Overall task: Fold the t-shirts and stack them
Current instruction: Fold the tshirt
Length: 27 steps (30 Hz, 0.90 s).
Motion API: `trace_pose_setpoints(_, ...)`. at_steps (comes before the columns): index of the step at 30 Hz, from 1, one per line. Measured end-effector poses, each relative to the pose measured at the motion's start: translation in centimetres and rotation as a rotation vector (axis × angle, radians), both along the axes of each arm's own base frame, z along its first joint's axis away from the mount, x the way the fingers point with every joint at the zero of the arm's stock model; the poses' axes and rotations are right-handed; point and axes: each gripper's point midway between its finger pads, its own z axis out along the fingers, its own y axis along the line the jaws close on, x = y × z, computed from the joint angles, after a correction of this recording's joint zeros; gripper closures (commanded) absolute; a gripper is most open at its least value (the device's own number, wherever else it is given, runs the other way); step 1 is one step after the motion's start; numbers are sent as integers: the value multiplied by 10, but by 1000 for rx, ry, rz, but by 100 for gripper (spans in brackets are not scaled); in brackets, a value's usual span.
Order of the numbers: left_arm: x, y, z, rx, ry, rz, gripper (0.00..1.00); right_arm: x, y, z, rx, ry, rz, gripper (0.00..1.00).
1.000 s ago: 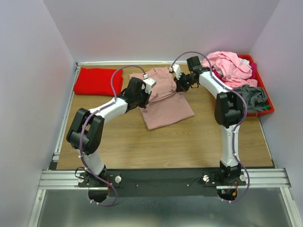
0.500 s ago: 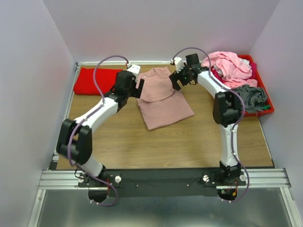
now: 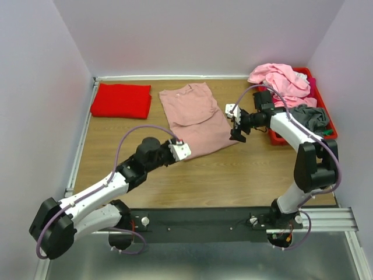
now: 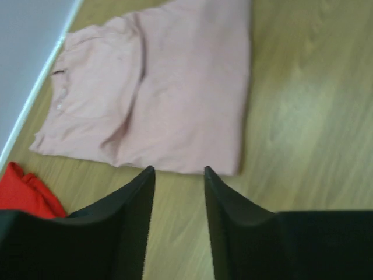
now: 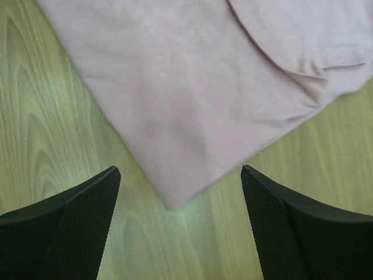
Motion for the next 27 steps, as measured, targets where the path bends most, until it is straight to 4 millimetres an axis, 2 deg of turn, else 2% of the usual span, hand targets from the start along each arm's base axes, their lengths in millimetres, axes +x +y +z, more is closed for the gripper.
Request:
trace_pose_setpoints(1, -10, -1, -13, 24, 6, -36, 70, -1, 1, -6, -5, 18, 9, 31)
trace_pose_setpoints(3, -13, -1, -22, 52, 10, -53, 71, 3, 3, -15, -8, 66, 2, 35)
trace_pose_setpoints(4, -10, -4, -22, 63, 2, -59, 68, 9, 5, -17, -6, 77, 5, 33)
trace_pose_setpoints(5, -6, -8, -20, 71, -1, -67, 61, 12, 6, -19, -5, 81, 8, 29)
trace_pose_setpoints(7, 2, -17, -13, 74, -18, -82, 47, 11, 7, -24, -5, 81, 35, 14)
trace_pose_setpoints(9, 4, -27, -9, 78, -44, -110, 40, 4, 7, -29, -17, 76, 74, 13)
trace_pose_setpoints(12, -3, -41, -17, 104, -63, -166, 39, -5, 8, -37, -42, 65, 125, 13)
trace_pose_setpoints(14, -8, -49, -34, 141, -45, -200, 36, -10, 7, -44, -71, 52, 158, 13)
trace_pose_setpoints(20, -5, -54, -77, 241, 13, -230, 35, -11, 1, -55, -128, 14, 213, 14)
trace_pose_setpoints(23, -5, -57, -92, 280, 28, -241, 35, -11, -3, -66, -154, 27, 221, 15)
trace_pose_setpoints(27, -2, -59, -101, 302, 36, -242, 35, -12, -7, -83, -188, 62, 225, 18)
